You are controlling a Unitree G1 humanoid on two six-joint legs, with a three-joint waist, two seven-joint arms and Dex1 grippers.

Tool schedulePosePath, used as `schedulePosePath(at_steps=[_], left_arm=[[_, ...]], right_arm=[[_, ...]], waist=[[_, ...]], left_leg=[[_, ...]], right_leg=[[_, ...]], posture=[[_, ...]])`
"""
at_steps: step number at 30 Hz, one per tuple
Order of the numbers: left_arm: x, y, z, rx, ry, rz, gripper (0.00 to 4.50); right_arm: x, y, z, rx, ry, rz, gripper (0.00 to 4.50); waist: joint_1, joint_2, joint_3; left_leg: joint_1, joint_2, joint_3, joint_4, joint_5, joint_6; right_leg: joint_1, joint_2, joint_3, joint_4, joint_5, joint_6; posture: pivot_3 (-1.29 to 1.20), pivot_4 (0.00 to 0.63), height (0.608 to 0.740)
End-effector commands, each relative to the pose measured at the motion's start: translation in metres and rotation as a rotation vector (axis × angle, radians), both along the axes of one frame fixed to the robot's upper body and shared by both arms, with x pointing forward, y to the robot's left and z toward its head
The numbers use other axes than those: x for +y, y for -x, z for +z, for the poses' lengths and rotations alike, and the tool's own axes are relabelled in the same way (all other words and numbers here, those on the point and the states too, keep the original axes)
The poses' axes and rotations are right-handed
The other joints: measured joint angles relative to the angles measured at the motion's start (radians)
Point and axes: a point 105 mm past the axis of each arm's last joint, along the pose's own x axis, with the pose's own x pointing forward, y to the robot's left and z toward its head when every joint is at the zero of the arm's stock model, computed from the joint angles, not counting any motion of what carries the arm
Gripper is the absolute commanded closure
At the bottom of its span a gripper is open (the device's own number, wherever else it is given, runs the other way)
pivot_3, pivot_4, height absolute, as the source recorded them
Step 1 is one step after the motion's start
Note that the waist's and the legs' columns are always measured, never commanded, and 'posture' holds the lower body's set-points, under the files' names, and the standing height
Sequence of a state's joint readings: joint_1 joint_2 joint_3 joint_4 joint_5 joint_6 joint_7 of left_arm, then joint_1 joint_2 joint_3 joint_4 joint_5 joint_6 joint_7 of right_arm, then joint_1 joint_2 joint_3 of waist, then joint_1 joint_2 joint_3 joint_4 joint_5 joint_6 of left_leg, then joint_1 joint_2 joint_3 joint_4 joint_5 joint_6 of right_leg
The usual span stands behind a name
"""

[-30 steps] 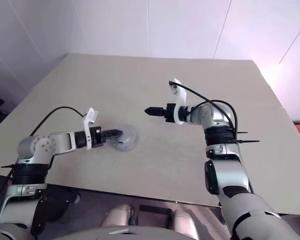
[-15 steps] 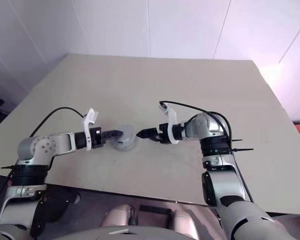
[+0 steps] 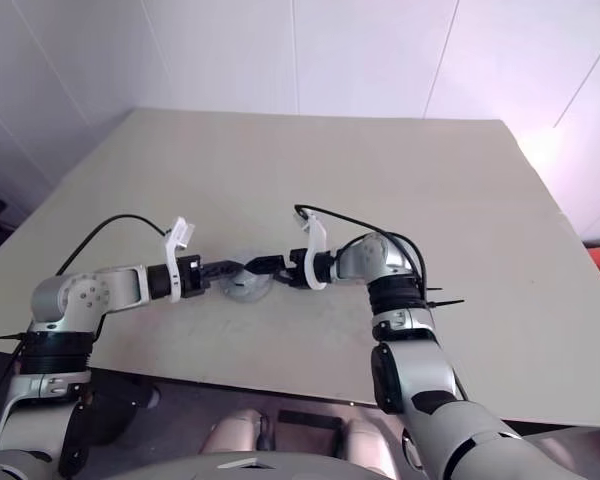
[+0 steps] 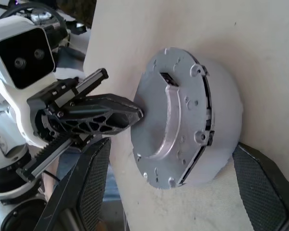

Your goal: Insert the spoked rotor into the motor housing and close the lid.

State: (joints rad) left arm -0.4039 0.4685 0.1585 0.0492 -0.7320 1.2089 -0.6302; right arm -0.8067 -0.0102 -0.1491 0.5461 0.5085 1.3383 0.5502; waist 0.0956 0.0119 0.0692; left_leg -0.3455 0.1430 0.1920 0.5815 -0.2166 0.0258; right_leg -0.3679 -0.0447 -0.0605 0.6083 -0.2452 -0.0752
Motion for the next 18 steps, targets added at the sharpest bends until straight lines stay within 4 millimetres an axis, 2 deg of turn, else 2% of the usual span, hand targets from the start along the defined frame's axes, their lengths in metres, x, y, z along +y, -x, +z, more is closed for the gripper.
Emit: schedulePosePath(at_steps=[1, 10, 18], left_arm=[[0.001, 0.003, -0.012, 0.044, -0.036, 0.013, 4.50], [-0.007, -0.003, -0.008, 0.027, -0.027, 0.004, 4.50], [-0.003, -0.006, -0.006, 0.023, -0.034, 0.018, 4.50]], right_arm=[[0.012, -0.011, 0.019, -0.058, -0.055, -0.023, 0.02], [0.038, -0.014, 0.042, -0.050, -0.172, -0.029, 0.02], [0.042, -0.011, 0.043, -0.048, -0.174, -0.009, 0.02]], waist=[[-0.001, 0.000, 0.000], [-0.001, 0.000, 0.000], [-0.002, 0.000, 0.000]], left_leg=[[0.000, 0.000, 0.000, 0.000, 0.000, -0.001], [0.000, 0.001, 0.000, -0.001, 0.002, -0.004], [-0.007, 0.002, 0.000, -0.002, 0.001, -0.002]], right_leg=[[0.000, 0.000, 0.000, 0.001, 0.000, 0.000], [-0.003, 0.000, 0.000, 0.002, 0.000, -0.001], [-0.010, 0.002, -0.001, 0.002, 0.001, -0.001]], posture=[[0.00, 0.000, 0.740], [0.00, 0.000, 0.740], [0.00, 0.000, 0.740]])
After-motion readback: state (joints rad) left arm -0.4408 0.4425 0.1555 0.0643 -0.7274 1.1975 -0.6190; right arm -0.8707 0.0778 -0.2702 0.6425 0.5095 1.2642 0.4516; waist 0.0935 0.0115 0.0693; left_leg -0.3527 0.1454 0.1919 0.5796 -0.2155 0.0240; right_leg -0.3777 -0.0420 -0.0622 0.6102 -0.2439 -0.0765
